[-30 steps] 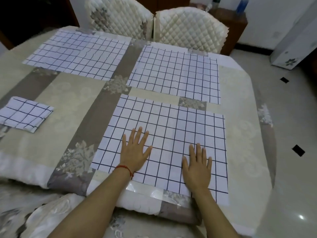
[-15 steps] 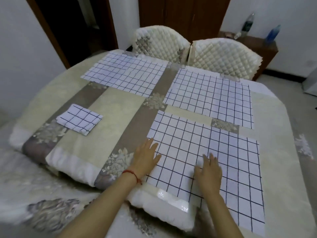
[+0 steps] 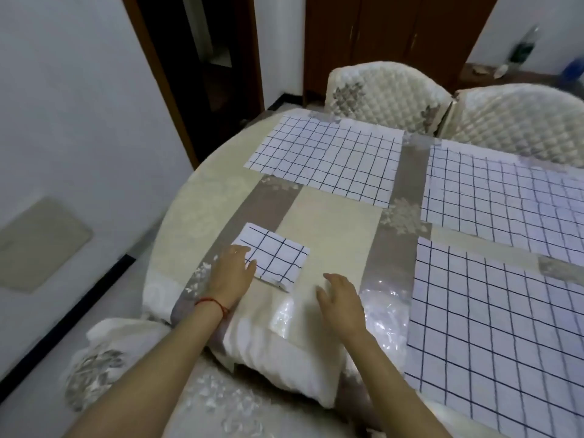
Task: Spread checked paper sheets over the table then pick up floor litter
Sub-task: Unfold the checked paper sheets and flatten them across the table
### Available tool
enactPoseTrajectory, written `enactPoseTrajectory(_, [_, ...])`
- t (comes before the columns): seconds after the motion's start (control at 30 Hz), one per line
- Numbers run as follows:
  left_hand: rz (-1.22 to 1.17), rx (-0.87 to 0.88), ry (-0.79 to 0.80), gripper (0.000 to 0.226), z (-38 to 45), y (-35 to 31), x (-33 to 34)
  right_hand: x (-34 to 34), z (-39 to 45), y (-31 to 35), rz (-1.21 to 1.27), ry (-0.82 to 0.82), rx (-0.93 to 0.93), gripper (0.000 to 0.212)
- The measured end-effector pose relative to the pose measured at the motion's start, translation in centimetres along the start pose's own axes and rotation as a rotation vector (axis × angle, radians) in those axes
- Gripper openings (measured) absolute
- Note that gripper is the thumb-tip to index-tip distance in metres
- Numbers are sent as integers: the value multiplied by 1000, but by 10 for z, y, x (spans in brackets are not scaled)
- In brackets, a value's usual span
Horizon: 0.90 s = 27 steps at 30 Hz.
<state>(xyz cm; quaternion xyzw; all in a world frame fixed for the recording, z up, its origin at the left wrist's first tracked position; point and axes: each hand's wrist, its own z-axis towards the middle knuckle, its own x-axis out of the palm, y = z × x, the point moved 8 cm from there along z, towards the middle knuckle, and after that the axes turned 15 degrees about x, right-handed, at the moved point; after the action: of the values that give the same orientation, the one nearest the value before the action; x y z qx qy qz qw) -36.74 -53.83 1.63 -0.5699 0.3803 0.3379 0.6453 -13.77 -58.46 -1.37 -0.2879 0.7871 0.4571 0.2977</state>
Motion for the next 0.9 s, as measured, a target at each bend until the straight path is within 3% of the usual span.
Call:
enactPoseTrajectory(0.2, [-101,-148,-11,43,21,56,1,35,24,34,163,-49,291,39])
enactPoseTrajectory(0.33, [-155,-214,-55,42,33,69,7,49,31,46,187,-64,388,35])
enactPoseTrajectory(0.5, [-417,-302,-101,34,37,80,14,58,35,50,257,-77,439,20])
enactPoseTrajectory(0.67, [-474,-357,-120,30,31,95,11,52,32,52,487,-111,389,7])
enactPoseTrajectory(0.77, [-410,-313,-126,31,29,94,2,44,28,57,572,-130,362,6])
enactPoseTrajectory(0.9, [-414,-106,-49,34,28,58,-3,35,20,70,717,-70,322,14])
